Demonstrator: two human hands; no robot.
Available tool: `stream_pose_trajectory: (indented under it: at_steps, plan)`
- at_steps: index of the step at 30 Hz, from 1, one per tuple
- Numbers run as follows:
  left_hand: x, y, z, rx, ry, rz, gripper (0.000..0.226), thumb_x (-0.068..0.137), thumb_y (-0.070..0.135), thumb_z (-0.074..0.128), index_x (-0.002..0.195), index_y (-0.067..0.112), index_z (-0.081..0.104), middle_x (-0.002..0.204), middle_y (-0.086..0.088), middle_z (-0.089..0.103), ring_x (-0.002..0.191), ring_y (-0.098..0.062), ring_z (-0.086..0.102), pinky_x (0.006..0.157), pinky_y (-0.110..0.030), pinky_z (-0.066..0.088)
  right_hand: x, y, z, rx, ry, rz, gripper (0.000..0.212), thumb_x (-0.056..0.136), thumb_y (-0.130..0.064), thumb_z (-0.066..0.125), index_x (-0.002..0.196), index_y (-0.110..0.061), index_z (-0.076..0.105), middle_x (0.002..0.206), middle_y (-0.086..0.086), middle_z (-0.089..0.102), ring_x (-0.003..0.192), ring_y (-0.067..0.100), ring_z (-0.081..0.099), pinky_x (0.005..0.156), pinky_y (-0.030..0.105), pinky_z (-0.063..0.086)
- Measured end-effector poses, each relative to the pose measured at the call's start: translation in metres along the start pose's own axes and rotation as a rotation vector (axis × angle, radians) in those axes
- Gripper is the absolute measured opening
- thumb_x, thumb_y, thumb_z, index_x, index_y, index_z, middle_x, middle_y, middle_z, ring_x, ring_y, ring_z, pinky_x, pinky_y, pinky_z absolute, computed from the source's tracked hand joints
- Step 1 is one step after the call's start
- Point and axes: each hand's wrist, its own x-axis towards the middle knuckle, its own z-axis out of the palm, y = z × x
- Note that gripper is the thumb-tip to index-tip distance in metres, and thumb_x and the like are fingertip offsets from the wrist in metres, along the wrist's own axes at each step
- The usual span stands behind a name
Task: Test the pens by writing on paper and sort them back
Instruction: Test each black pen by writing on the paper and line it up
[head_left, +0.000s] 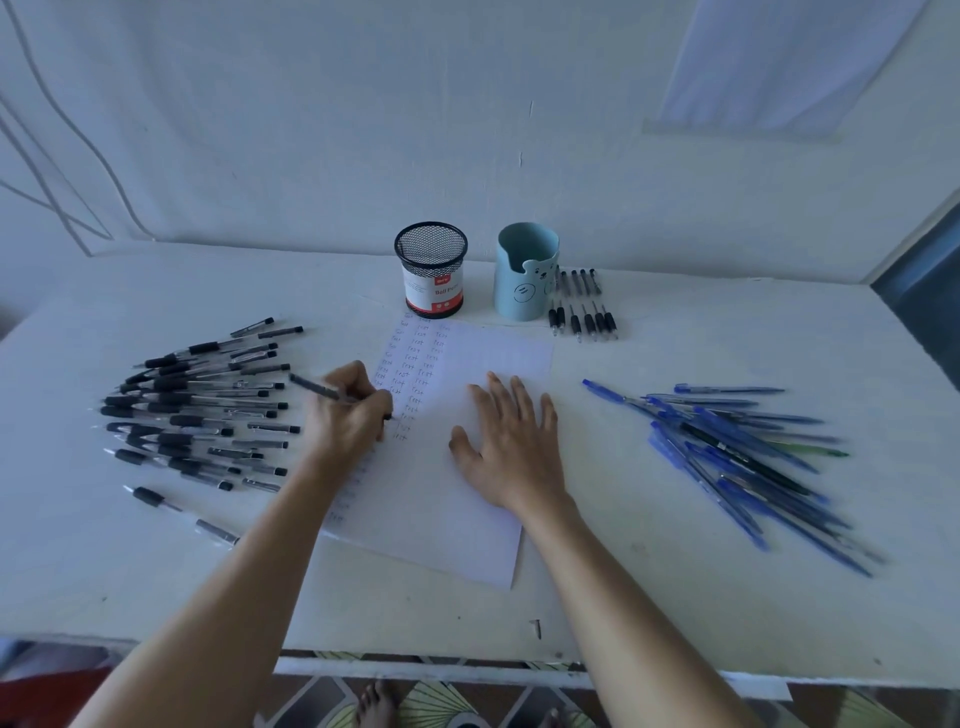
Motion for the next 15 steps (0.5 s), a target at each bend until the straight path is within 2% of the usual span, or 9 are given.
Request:
stream_pose_trajectory:
  at_steps: [2,4,9,13,15]
  plan:
    - [-0.0008,-0.0001,-0.0008,0.072,0.046,-0.002,0.025,0.059,0.003,0.056,0.054,0.007,0.032,0.048,-0.010,0.035,0.048,-0.018,0.036,0.047,-0.028,0.026,-0.0004,0.0009,-0.0001,-0.001,-0.001,-0.003,0.062,0.098,-0.050,0.032,0.154,-0.026,0.023,0.166,-0.002,0.010,0.153,0.022,0.001,0.120,0.050,-0.005]
    - [-0.0014,-0.0003,-0.0011,0.196,0.051,0.033,0.022,0.052,0.013,0.051,0.055,0.006,0.029,0.051,-0.006,0.031,0.052,-0.018,0.030,0.048,-0.029,0.021,-0.0006,0.0013,0.0004,0.000,-0.001,-0.010,0.062,0.098,-0.051,0.031,0.154,-0.026,0.023,0.167,-0.002,0.010,0.153,0.022,0.001,0.120,0.051,-0.004]
    - [0.0023,-0.0063,-0.0012,0.232,0.013,0.029,0.018,0.051,0.013,0.047,0.056,0.014,0.029,0.054,-0.002,0.027,0.055,-0.018,0.025,0.050,-0.031,0.019,-0.0009,-0.0001,-0.0008,-0.005,-0.003,-0.010,0.081,0.082,-0.059,0.005,0.154,-0.027,0.023,0.166,-0.002,0.011,0.153,0.023,0.002,0.120,0.051,-0.003]
    - [0.0035,-0.0080,-0.0017,0.224,-0.018,0.044,0.023,0.052,0.011,0.047,0.056,0.016,0.025,0.053,0.004,0.022,0.055,-0.017,0.021,0.051,-0.031,0.016,-0.0007,0.0015,0.0001,-0.003,-0.011,-0.011,0.062,0.098,-0.052,0.029,0.155,-0.027,0.022,0.167,-0.002,0.009,0.153,0.022,0.000,0.120,0.050,-0.005]
    - [0.0031,-0.0065,-0.0007,0.242,-0.023,0.056,0.024,0.052,0.012,0.047,0.056,0.017,0.023,0.054,0.004,0.021,0.056,-0.017,0.020,0.051,-0.029,0.014,-0.0008,0.0016,-0.0001,0.001,-0.008,-0.010,0.061,0.100,-0.050,0.033,0.155,-0.027,0.022,0.167,-0.002,0.008,0.153,0.022,0.000,0.120,0.050,-0.005]
